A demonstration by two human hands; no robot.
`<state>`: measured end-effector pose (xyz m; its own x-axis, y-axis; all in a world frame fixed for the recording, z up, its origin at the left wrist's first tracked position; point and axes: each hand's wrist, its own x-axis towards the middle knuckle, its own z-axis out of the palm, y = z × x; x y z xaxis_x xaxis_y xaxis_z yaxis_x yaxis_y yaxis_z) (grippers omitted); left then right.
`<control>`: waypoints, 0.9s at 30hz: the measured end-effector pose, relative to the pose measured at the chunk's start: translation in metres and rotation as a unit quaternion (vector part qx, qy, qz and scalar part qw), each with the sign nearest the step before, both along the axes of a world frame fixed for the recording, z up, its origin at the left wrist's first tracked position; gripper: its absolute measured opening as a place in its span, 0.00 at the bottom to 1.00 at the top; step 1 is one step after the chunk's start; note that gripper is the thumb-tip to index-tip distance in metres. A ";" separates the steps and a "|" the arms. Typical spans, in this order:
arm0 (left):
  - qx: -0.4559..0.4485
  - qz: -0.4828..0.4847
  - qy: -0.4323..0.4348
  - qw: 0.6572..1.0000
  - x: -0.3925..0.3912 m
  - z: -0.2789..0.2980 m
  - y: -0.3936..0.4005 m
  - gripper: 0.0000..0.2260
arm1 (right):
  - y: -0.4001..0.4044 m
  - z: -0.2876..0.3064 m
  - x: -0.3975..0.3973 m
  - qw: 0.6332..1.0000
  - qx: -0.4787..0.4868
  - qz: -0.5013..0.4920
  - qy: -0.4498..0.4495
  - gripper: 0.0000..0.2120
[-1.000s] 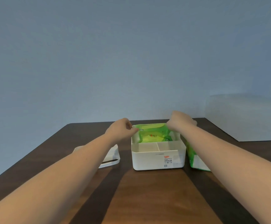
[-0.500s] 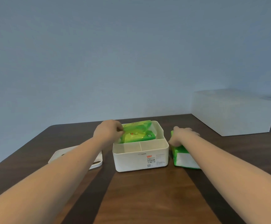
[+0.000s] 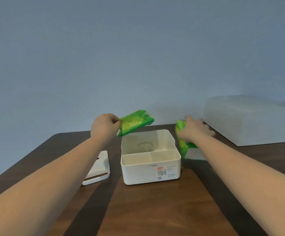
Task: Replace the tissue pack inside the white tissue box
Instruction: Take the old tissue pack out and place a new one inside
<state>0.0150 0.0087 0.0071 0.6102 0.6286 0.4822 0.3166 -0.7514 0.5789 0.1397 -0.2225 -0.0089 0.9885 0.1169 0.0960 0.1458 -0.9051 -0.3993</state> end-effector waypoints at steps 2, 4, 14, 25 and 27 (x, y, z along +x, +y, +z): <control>0.001 0.015 0.006 1.000 0.003 0.001 0.007 0.09 | 0.010 0.015 -0.001 0.999 0.009 0.025 -0.037 0.28; -0.003 0.027 0.010 1.000 0.006 0.002 0.014 0.10 | 0.020 0.029 -0.004 0.997 -0.002 0.047 -0.069 0.28; -0.016 0.086 0.088 0.992 0.016 -0.013 0.052 0.12 | 0.059 0.059 -0.002 0.944 0.006 0.297 -0.145 0.41; -0.034 0.080 0.162 0.983 0.040 -0.045 0.092 0.17 | 0.087 0.028 0.002 0.855 -0.121 0.496 -0.091 0.47; -0.040 0.077 0.161 0.983 0.041 -0.054 0.097 0.15 | 0.092 0.026 0.002 0.843 -0.127 0.514 -0.092 0.46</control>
<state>0.0560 0.1054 -0.0464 0.6182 0.7534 0.2243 0.5997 -0.6365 0.4850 0.1418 -0.1308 0.0175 0.3233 0.9429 0.0797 0.9439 -0.3154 -0.0976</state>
